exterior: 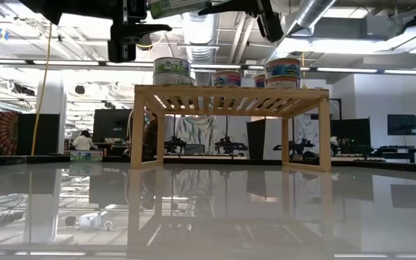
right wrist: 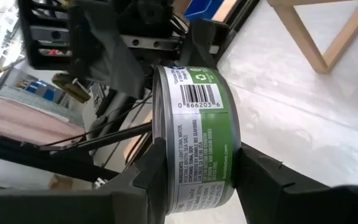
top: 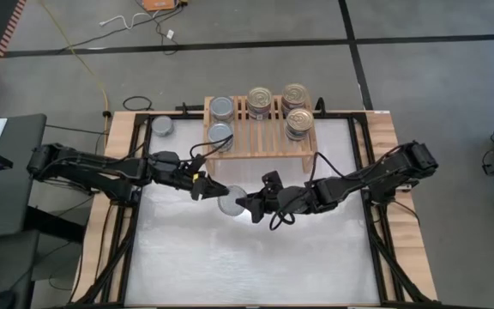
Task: Stack canned seafood by type on shelf
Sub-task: Put the green tuna can on the shelf
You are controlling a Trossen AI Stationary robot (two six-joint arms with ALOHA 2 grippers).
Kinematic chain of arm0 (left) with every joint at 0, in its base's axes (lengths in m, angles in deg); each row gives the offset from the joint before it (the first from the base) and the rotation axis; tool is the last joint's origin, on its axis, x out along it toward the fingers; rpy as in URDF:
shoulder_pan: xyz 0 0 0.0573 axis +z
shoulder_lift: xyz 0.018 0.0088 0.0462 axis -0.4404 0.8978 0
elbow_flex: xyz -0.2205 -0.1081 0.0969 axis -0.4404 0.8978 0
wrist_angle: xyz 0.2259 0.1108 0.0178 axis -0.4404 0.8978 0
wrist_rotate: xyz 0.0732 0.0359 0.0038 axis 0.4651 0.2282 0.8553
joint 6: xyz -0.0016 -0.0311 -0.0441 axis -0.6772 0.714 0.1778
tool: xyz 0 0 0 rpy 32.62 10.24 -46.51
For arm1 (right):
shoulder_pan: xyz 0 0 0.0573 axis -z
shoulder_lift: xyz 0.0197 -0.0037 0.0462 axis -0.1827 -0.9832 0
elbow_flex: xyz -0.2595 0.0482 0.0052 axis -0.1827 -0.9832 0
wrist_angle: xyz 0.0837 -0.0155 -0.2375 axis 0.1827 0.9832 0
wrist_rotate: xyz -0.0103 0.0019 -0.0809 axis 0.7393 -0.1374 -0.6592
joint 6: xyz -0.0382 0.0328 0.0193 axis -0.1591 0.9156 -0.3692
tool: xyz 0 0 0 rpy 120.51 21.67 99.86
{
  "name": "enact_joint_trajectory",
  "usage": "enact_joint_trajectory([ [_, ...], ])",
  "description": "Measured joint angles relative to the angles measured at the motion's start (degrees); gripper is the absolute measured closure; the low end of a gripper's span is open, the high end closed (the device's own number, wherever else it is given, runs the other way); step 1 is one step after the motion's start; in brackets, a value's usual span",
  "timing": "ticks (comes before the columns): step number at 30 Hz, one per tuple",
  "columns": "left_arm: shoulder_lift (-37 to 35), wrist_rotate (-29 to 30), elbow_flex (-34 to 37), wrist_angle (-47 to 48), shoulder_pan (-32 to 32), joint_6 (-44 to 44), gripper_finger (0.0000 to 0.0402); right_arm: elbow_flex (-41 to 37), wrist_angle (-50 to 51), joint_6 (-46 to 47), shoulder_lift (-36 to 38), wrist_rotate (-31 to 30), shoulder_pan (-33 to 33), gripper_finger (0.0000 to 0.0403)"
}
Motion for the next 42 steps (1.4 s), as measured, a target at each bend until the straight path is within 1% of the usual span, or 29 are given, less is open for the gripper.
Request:
enact_joint_trajectory([
  [3,0.0,-0.4,0.0,0.0,0.1,0.0,0.0127,0.0,0.6,0.6,0.0,0.0,0.0,0.0227],
  [7,-1.7,-2.8,0.0,1.1,1.2,-0.1,0.0121,0.0,0.5,1.0,0.1,-0.2,-0.2,0.0227],
  [11,-7.3,-2.7,0.0,4.6,2.7,-1.1,0.0121,0.0,2.2,3.6,0.2,-0.5,-0.7,0.0227],
  [13,-11.5,-2.2,0.0,8.8,3.3,-3.2,0.012,0.0,4.4,5.7,0.2,-0.7,-1.1,0.0227],
  [16,-18.1,2.6,0.1,16.5,3.0,-6.7,0.012,0.0,8.5,9.6,0.6,-2.3,-2.0,0.0227],
  [20,-25.5,11.3,0.5,27.7,1.2,-8.2,0.012,0.0,19.3,17.1,3.9,-4.1,-3.9,0.0227],
  [23,-28.5,15.9,0.6,33.3,-0.7,-8.3,0.012,0.0,28.2,23.1,7.9,-8.6,-5.8,0.0227],
  [28,-28.4,20.2,0.6,36.8,-3.9,-8.2,0.012,0.0,41.6,34.1,13.1,-20.4,-8.2,0.0227],
  [30,-27.5,20.9,0.6,36.6,-4.8,-8.2,0.012,0.0,44.0,38.1,13.8,-24.1,-7.5,0.0227],
  [32,-26.4,21.0,0.6,36.4,-5.3,-8.2,0.012,0.0,44.4,39.9,13.6,-24.8,-5.5,0.0227],
  [36,-24.6,21.0,0.6,36.5,-6.0,-8.1,0.012,0.0,43.2,39.9,11.1,-25.2,-1.3,0.0227],
  [42,-23.5,20.9,0.6,36.4,-6.2,-7.2,0.012,0.0,36.4,39.6,7.3,-28.1,3.4,0.0227],
])
